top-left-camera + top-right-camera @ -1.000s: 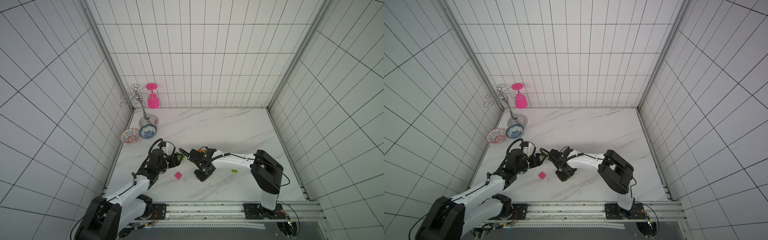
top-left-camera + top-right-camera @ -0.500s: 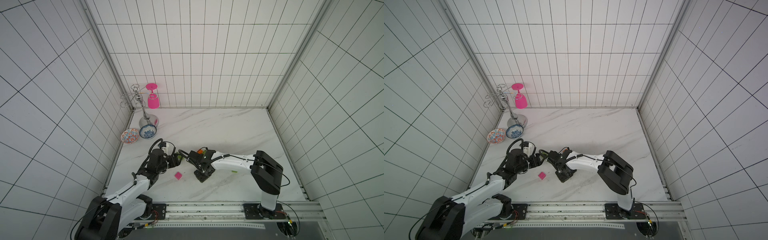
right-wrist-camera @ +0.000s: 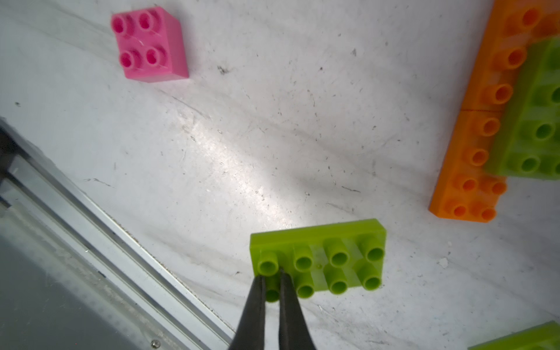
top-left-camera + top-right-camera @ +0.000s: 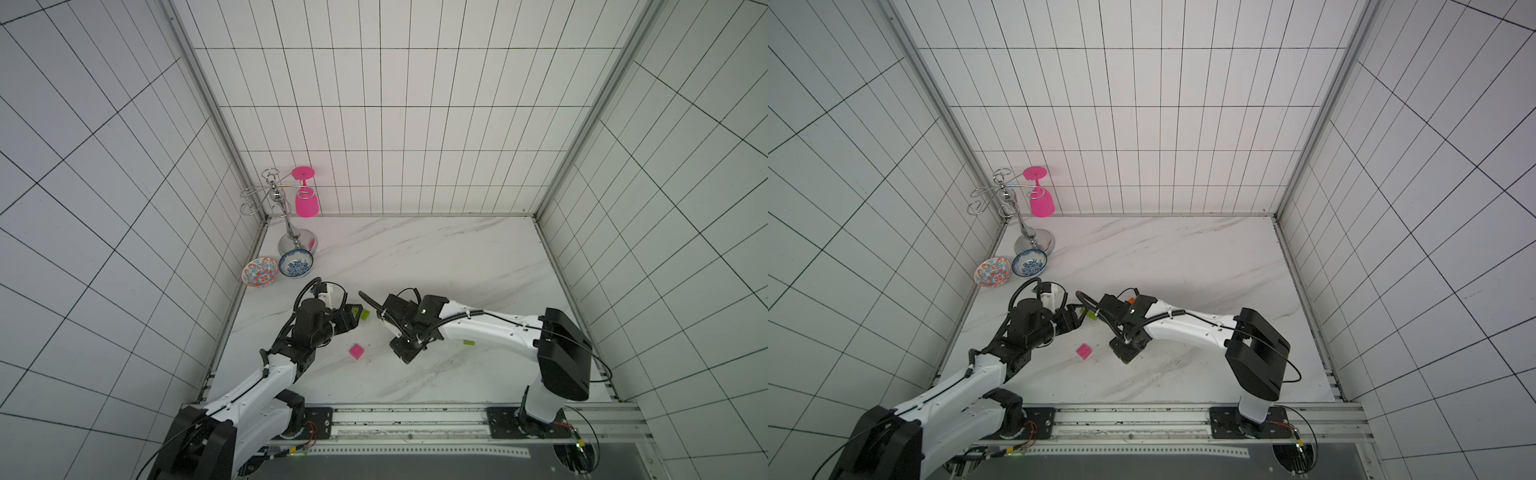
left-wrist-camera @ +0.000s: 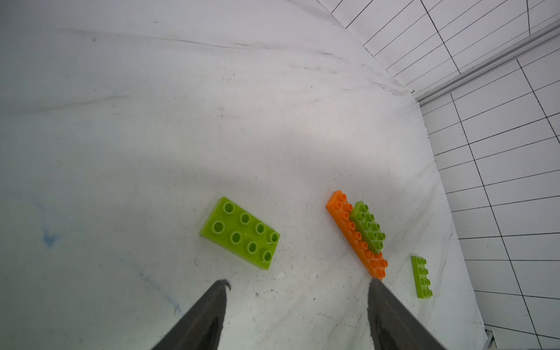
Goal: Assemble a small pinwheel with lego
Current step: Pick up the lego brick from the center of the board, then assemble the lego brick with the lego brick.
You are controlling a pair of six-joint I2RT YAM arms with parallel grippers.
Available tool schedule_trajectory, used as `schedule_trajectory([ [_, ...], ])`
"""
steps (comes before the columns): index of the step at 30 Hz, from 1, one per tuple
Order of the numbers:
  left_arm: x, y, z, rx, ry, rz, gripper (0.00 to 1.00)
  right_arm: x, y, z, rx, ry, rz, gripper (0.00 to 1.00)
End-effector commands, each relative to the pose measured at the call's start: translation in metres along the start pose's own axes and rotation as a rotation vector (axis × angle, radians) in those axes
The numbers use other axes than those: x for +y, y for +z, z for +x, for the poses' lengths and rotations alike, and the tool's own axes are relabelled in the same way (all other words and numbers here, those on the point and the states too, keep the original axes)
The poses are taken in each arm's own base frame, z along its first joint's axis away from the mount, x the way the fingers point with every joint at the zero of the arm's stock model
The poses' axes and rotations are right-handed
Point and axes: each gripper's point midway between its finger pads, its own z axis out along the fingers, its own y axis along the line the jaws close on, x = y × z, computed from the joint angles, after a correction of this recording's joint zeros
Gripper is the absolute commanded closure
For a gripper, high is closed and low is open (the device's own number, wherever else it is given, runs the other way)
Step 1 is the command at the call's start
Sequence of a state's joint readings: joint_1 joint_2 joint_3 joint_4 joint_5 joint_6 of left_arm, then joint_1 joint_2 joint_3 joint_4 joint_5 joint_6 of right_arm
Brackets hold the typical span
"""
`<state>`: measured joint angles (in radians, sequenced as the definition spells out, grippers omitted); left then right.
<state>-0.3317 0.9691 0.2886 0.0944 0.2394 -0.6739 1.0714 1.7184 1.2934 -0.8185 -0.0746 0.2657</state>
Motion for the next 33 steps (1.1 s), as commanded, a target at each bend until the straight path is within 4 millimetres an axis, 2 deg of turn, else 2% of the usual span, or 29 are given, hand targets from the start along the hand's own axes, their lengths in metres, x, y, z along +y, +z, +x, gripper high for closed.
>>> schedule_trajectory([
  [1,-0.004,0.001,-0.015,-0.058,-0.009,0.009,0.25,-0.019,-0.022,-0.025,-0.053,-0.007,0.015,0.94],
  [6,-0.015,0.021,-0.018,-0.018,-0.032,0.039,0.25,-0.062,-0.02,-0.051,-0.041,0.024,0.086,0.94],
  [12,-0.028,0.045,-0.023,-0.013,-0.036,0.058,0.25,-0.097,-0.018,-0.078,-0.042,0.052,0.11,0.94],
  [19,-0.031,0.064,-0.022,0.009,-0.043,0.078,0.25,-0.114,0.0,-0.103,-0.014,0.039,0.095,0.94],
  [23,-0.03,0.068,-0.021,0.018,-0.028,0.071,0.25,-0.119,0.006,-0.115,-0.003,0.026,0.104,0.94],
  [29,-0.029,0.068,-0.022,0.017,0.013,0.053,0.25,-0.126,0.018,-0.117,0.03,0.031,0.105,0.94],
  [33,-0.03,0.068,-0.015,0.032,0.042,0.042,0.25,-0.131,0.021,-0.116,0.039,0.04,0.106,0.94],
])
